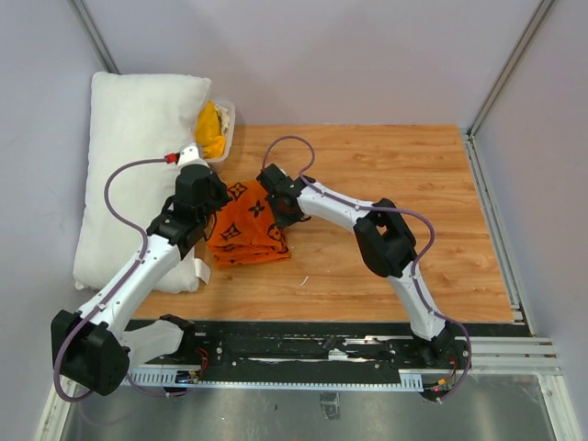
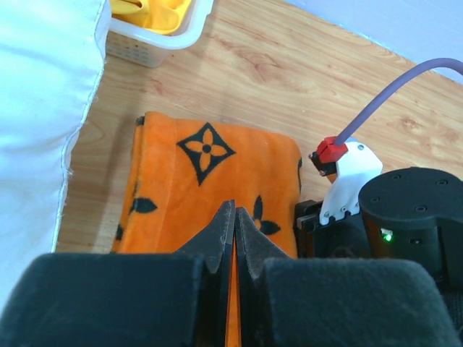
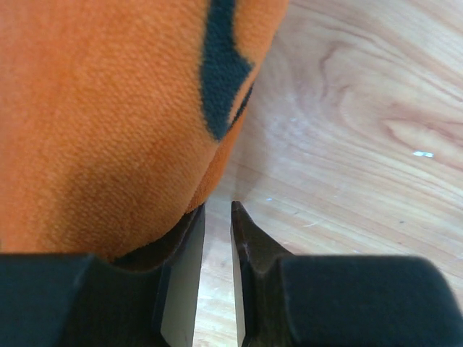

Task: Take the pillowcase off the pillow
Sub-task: Move the pillowcase to the center of the board, then reset both arms

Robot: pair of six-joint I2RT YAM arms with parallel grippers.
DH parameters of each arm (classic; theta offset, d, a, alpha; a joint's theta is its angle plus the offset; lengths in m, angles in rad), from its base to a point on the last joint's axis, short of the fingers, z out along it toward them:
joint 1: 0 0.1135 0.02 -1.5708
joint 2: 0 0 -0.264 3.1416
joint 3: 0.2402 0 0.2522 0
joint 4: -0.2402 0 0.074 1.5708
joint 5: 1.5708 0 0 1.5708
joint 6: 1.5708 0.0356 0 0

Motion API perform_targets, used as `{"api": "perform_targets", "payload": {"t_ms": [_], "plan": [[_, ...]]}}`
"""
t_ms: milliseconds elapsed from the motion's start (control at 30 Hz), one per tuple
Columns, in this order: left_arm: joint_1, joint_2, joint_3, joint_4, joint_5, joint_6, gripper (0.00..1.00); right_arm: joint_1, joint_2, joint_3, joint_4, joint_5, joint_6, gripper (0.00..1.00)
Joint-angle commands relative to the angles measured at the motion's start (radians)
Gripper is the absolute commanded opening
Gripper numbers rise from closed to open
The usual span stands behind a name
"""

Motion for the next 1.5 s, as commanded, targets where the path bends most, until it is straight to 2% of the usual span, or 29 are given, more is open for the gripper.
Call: {"api": "perform_targets", "payload": {"t_ms": [0,133,267,333,367,400,433,467,500,600,767,867,967,1067,1467], "plan": [[0.004,-0.016,-0.010,0.005,-0.023,-0.006,0.04,0.044,0.010,0.021,-0.027,-0.018,0.029,0.22],[0.004,-0.017,-0.044,0.097,-0.025,-0.002,0.07,0.036,-0.069,-0.069,0.052,-0.053,0.044,0.22],[0.004,0.025,0.036,0.126,-0.017,0.036,0.08,-0.052,-0.248,-0.156,0.106,-0.116,0.013,0.31],[0.005,0.051,0.081,0.151,0.015,0.085,0.13,-0.138,-0.380,-0.259,0.169,-0.167,0.005,0.42],[0.005,0.064,0.105,0.163,0.040,0.110,0.19,-0.185,-0.451,-0.310,0.216,-0.201,-0.003,0.54],[0.004,0.078,0.132,0.176,0.081,0.141,0.35,-0.227,-0.518,-0.360,0.259,-0.229,-0.013,0.69],[0.005,0.093,0.156,0.183,0.126,0.174,0.64,-0.269,-0.581,-0.406,0.294,-0.244,-0.022,0.83],[0.005,0.105,0.174,0.193,0.168,0.196,0.89,-0.305,-0.640,-0.456,0.329,-0.252,-0.036,0.95],[0.004,0.113,0.183,0.209,0.183,0.212,0.98,-0.339,-0.689,-0.501,0.370,-0.242,-0.042,0.99],[0.004,0.140,0.180,0.287,0.254,0.251,0.99,-0.436,-0.804,-0.617,0.467,-0.258,-0.040,0.98],[0.037,0.188,0.188,0.320,0.414,0.284,0.99,-0.589,-0.928,-0.710,0.431,-0.228,-0.046,0.98],[0.088,0.171,0.125,0.371,0.470,0.252,0.99,-0.655,-1.006,-0.828,0.506,-0.236,0.023,0.98],[0.149,0.150,0.096,0.375,0.533,0.206,0.99,-0.661,-1.085,-0.958,0.621,-0.223,0.027,0.98],[0.160,0.111,0.045,0.402,0.536,0.206,0.99,-0.661,-1.141,-1.025,0.646,-0.193,0.013,0.98],[0.162,0.112,0.030,0.470,0.529,0.189,0.99,-0.667,-1.130,-1.005,0.592,-0.136,-0.048,0.98]]}}
